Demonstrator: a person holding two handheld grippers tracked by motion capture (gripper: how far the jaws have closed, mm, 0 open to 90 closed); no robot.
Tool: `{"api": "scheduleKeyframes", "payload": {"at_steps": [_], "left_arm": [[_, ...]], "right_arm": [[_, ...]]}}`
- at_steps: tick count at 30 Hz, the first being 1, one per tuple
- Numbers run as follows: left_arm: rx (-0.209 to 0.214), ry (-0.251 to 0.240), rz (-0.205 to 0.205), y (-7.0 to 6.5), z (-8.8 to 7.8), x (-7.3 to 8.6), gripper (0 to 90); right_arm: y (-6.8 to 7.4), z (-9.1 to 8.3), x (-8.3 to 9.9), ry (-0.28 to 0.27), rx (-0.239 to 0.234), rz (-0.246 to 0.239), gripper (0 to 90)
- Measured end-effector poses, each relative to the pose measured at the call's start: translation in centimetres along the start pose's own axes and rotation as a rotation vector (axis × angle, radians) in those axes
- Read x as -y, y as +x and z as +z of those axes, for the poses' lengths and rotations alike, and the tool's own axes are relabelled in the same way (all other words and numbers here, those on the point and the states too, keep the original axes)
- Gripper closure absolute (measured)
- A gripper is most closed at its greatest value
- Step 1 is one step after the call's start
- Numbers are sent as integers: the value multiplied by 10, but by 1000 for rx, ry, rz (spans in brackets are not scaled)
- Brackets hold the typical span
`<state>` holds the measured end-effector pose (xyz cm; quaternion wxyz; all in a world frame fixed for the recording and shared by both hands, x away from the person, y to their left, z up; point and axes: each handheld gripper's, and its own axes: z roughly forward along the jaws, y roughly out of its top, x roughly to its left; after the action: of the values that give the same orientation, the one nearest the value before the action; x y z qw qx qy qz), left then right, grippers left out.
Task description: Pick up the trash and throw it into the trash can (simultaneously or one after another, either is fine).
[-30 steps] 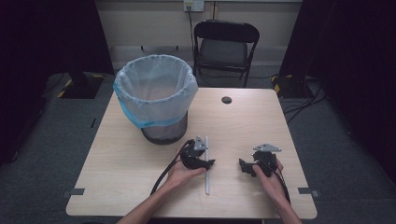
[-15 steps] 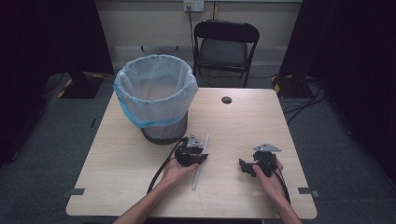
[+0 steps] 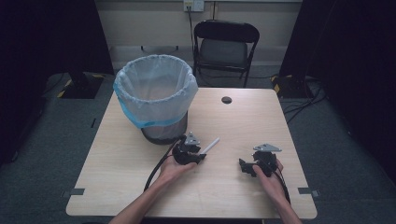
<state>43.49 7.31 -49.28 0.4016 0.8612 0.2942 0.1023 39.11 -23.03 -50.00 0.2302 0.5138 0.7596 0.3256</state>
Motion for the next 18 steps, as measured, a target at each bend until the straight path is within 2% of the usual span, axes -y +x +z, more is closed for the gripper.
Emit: {"api": "scheduleKeyframes", "payload": {"at_steps": [2, 3, 4, 6, 7, 8, 10, 13, 17, 18], "left_arm": [[9, -8, -14, 2, -3, 1, 553], [19, -6, -45, 6, -8, 3, 516], [21, 0, -57, 7, -10, 4, 474], [29, 10, -62, 8, -18, 6, 398], [30, -1, -65, 7, -23, 7, 387], [30, -1, -65, 7, -23, 7, 387], [48, -19, -64, 6, -36, 10, 381], [50, 12, -34, 1, -45, 18, 382], [51, 15, -46, 0, -56, 27, 433], [43, 39, -34, 0, -60, 30, 433]], "right_arm": [[0, 0, 0, 0, 0, 0, 104], [0, 0, 0, 0, 0, 0, 105], [0, 0, 0, 0, 0, 0, 104], [0, 0, 0, 0, 0, 0, 105], [0, 0, 0, 0, 0, 0, 104], [0, 0, 0, 0, 0, 0, 104], [0, 0, 0, 0, 0, 0, 104], [0, 0, 0, 0, 0, 0, 104], [0, 0, 0, 0, 0, 0, 104], [0, 0, 0, 0, 0, 0, 105]]}}
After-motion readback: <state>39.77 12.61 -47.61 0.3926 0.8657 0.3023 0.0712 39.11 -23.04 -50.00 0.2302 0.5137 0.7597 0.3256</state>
